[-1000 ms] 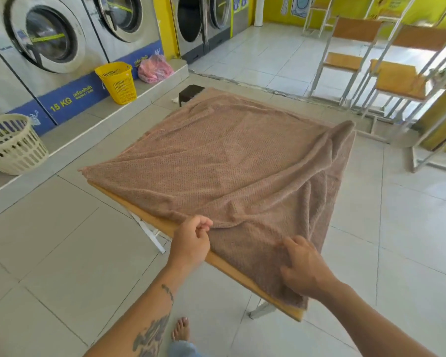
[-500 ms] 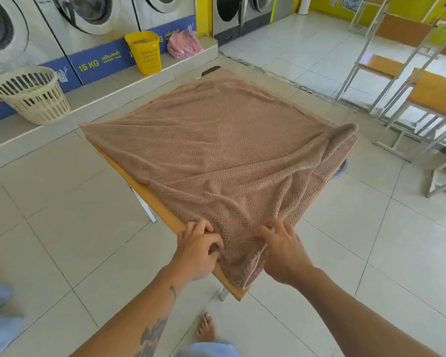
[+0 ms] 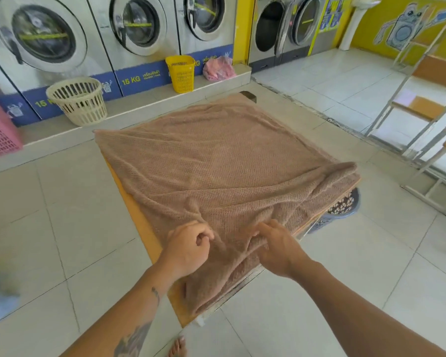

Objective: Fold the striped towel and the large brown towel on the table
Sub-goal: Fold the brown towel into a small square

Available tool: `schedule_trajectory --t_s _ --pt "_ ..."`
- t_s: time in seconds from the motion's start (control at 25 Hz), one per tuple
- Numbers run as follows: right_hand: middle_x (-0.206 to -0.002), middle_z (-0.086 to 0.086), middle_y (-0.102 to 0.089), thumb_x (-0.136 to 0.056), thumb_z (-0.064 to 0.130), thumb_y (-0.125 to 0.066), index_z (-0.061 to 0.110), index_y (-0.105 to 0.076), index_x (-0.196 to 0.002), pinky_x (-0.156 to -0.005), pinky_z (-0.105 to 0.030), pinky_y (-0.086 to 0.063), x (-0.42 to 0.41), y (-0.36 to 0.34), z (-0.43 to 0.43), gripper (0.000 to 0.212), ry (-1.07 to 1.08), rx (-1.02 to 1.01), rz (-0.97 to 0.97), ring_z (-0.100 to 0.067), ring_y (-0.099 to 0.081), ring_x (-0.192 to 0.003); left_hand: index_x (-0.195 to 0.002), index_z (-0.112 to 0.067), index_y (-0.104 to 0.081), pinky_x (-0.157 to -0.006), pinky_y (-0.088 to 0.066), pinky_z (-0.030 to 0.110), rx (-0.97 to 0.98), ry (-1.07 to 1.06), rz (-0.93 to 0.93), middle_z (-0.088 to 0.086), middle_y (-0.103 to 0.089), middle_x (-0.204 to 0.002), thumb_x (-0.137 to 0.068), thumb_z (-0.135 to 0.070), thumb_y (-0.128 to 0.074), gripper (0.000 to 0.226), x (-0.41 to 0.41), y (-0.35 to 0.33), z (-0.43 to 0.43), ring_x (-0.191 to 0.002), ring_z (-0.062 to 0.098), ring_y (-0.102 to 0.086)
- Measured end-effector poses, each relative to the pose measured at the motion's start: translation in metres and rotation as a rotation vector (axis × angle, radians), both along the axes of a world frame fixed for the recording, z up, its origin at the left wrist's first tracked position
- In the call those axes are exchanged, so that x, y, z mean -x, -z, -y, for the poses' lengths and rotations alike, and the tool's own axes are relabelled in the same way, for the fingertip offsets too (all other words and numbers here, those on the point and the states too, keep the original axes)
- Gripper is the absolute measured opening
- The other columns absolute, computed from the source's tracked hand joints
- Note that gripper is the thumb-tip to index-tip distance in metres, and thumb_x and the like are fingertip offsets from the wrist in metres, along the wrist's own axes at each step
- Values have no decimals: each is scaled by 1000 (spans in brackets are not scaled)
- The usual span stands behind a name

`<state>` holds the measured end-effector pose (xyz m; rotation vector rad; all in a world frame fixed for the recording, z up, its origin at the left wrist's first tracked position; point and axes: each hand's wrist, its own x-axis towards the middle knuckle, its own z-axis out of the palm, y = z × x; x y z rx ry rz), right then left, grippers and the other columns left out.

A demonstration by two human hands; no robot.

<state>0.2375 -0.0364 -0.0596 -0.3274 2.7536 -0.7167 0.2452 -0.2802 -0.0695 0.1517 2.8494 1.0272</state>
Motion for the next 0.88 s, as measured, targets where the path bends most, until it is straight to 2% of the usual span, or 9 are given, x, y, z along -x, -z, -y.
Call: schedule_trajectory --t_s 0.2,0.4,0.52,0.6,0.72,0.8,0.88 --pt "-128 -4 -53 -75 5 -50 26 -56 -127 -103 -39 -42 6 -15 -120 56 11 26 55 -24 -47 -124 -90 -31 -68 -81 -46 20 -62 -56 -33 -21 -64 -93 -94 -18 -50 23 8 -25 -105 -92 -1 -57" --pt "-129 -2 -49 -69 12 -46 25 -57 -122 -99 -43 -45 31 -43 -214 55 67 -24 116 -25 -50 -118 -84 -35 -67 -80 -50 22 -64 -30 -16 -23 -66 -88 -91 -18 -51 24 31 -30 -208 -88 -2 -60" --pt "-122 -3 -51 -66 15 -46 26 -53 -125 -96 -44 -47 63 -47 -251 61 97 -23 113 -27 -51 -115 -90 -37 -67 -82 -52 23 -56 -49 6 -24 -65 -93 -90 -24 -48 23 57 -27 -247 -91 -4 -59" --pt "-122 -3 -51 -75 9 -50 22 -48 -131 -93 -38 -46 88 -47 -271 58 139 9 124 -24 -50 -113 -92 -37 -65 -85 -52 25 -47 -49 26 -23 -64 -98 -92 -25 -46 23 77 -22 -267 -94 -2 -59" --pt "-118 -6 -55 -86 7 -52 16 -42 -138 -75 -27 -44 133 -41 -295 54 238 49 199 -23 -54 -101 -94 -37 -64 -85 -52 27 -40 -43 14 -21 -62 -101 -95 -26 -44 23 114 -7 -295 -94 0 -57" --pt "-108 -5 -57 -87 11 -55 19 -46 -131 -72 -27 -49 167 -35 -307 46 295 48 216 -24 -57 -93 -102 -36 -63 -85 -52 30 -13 -28 -3 -19 -58 -100 -96 -26 -46 21 138 4 -314 -92 2 -56" --pt "-96 -2 -60 -82 17 -54 23 -53 -109 -82 -37 -56 198 -29 -317 27 312 17 219 -23 -58 -85 -113 -37 -57 -90 -47 34 59 -10 -16 -17 -53 -104 -95 -28 -51 21 159 9 -333 -97 8 -53"
